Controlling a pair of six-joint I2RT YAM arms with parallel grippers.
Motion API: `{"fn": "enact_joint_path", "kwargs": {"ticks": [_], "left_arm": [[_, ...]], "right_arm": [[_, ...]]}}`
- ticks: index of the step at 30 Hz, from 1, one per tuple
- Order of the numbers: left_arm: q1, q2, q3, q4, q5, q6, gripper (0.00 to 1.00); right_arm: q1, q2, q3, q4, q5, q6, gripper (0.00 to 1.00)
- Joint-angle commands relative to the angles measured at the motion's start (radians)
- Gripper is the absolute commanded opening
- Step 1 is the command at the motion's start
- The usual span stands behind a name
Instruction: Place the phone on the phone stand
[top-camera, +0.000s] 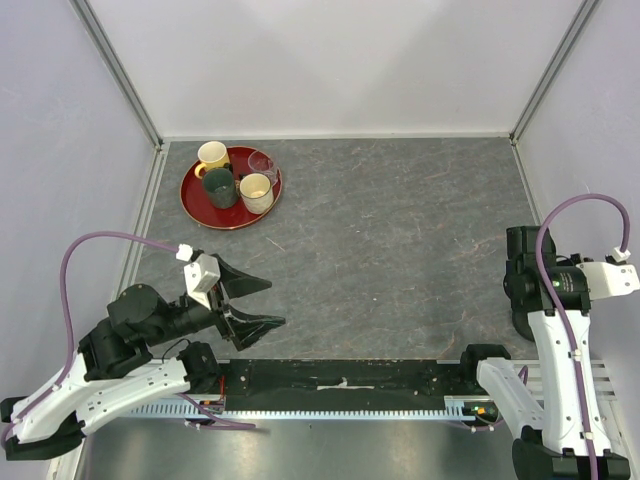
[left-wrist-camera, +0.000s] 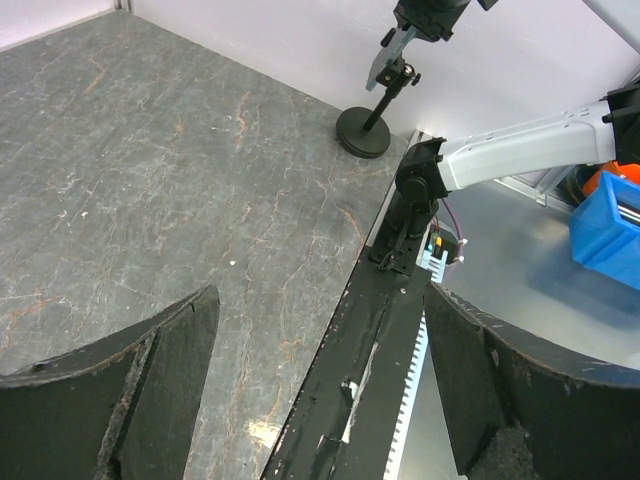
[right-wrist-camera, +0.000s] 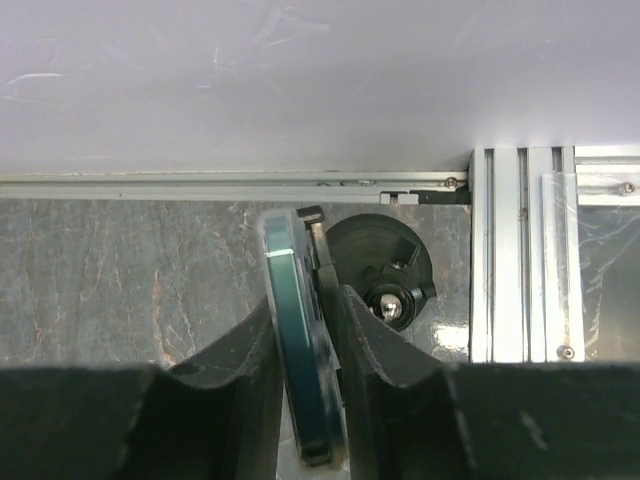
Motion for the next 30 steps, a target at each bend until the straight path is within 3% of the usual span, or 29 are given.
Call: {"fn": "enact_joint_path", "kwargs": {"ticks": [1,5,11,16,19,26,29,30], "left_arm": [[0.002,0.017,0.036,0.013,0.035,-0.02,0.88],[0.002,0.035,0.051,0.001,0.047,-0.013,0.87],[0.002,0.048,0.062,0.011,0.049,-0.007,0.87],[0.002,0.052,0.047,0.022,0.053,-0.016,0.87],[0.002,0.052,0.048,0.021,0.049,-0.018,0.87],[0.002,0.078,0.057,0.025,0.046,-0.01,0.87],[0.002,0.092,0.062,0.039,0.046,-0.01,0.87],[0.002,0.095,0.062,0.041,0.041,-0.01,0.87]], "right_arm": [[-0.004,-0.011,-0.017,0.034,0.078,-0.039,0.34],[-0.002,-0.008,-0.017,0.078,0.077,-0.078,0.47],[-0.004,0.002,0.002,0.103,0.1,-0.133,0.74],[-0.004,0.002,0.014,0.147,0.107,-0.203,0.84],[-0.004,-0.013,0.02,0.199,0.107,-0.292,0.98],[-0.002,-0.146,0.018,0.501,-0.027,-0.715,0.98],[-0.002,-0.182,0.043,0.592,-0.137,-0.883,0.98],[-0.002,-0.198,0.052,0.615,-0.244,-0.953,0.98]]}}
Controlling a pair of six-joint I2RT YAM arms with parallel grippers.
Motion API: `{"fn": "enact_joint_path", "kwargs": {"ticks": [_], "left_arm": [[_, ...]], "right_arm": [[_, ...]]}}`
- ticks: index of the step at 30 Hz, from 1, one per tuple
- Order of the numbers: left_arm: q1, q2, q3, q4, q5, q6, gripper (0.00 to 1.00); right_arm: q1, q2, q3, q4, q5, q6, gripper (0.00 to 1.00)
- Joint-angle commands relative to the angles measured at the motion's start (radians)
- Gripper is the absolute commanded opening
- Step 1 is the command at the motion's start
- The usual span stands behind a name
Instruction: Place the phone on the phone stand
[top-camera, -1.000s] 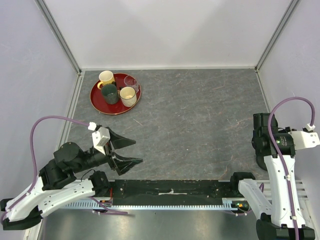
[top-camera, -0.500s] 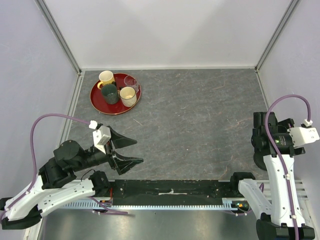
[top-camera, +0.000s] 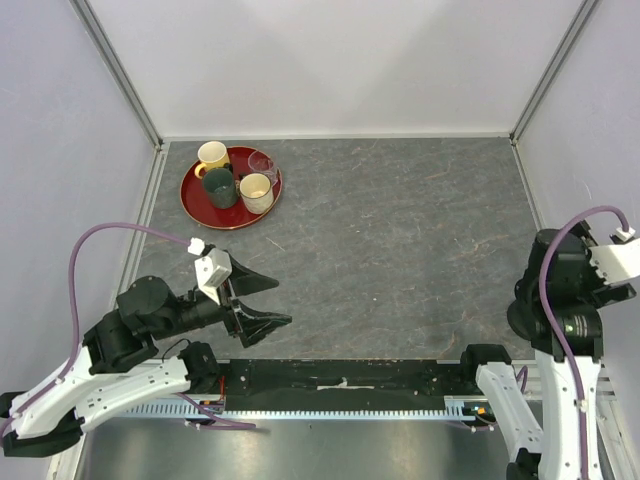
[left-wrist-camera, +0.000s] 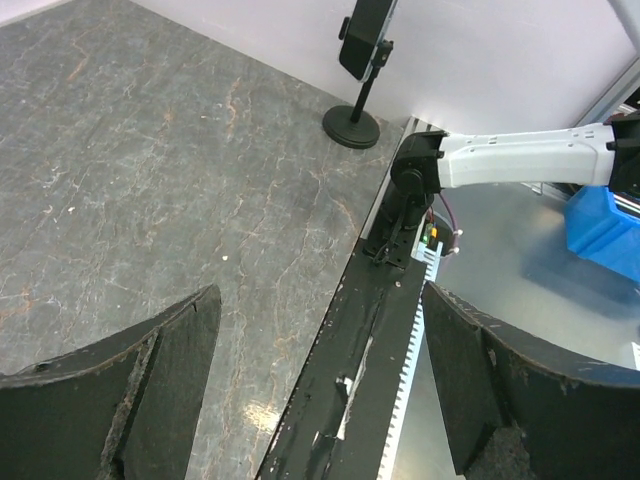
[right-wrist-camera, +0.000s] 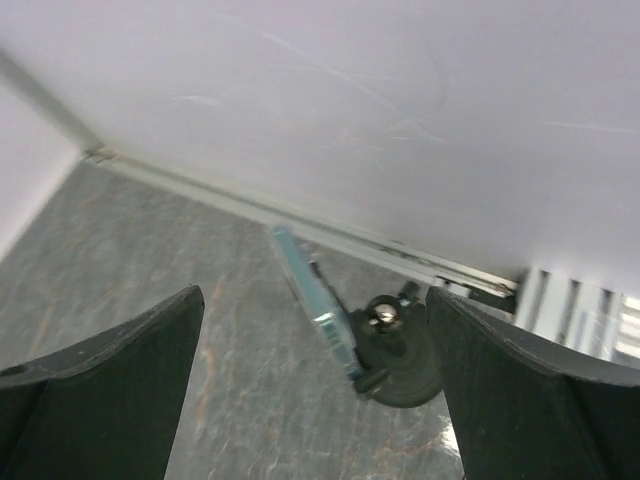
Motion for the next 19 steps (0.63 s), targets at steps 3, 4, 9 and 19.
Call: {"fn": "enact_joint_path", "kwargs": {"ticks": [3,4,9,19], "left_arm": [[0.002,0.033,0.029,0.054,0.002,-0.013,0.87],[0.002,0.033,0.029,0.058,-0.007,-0.018,0.87],[0.002,0.035,0.024,0.075,-0.085,-0.059,0.87],[0.002,-0.154,-0.063,0.121,-0.343,-0.297,0.92]], "right_arm": [[-0.002,-0.063,0.043,0.317,-0.444,-0.423,0.98],[-0.002,-0.065,0.038,0.369,-0.635,-0.476,0.98],[-0.004,0.054,0.057,0.416,-1.19,-0.468,0.98],[0.002,-0.045,0.0,0.735,-1.622,-0.173,0.98]]}}
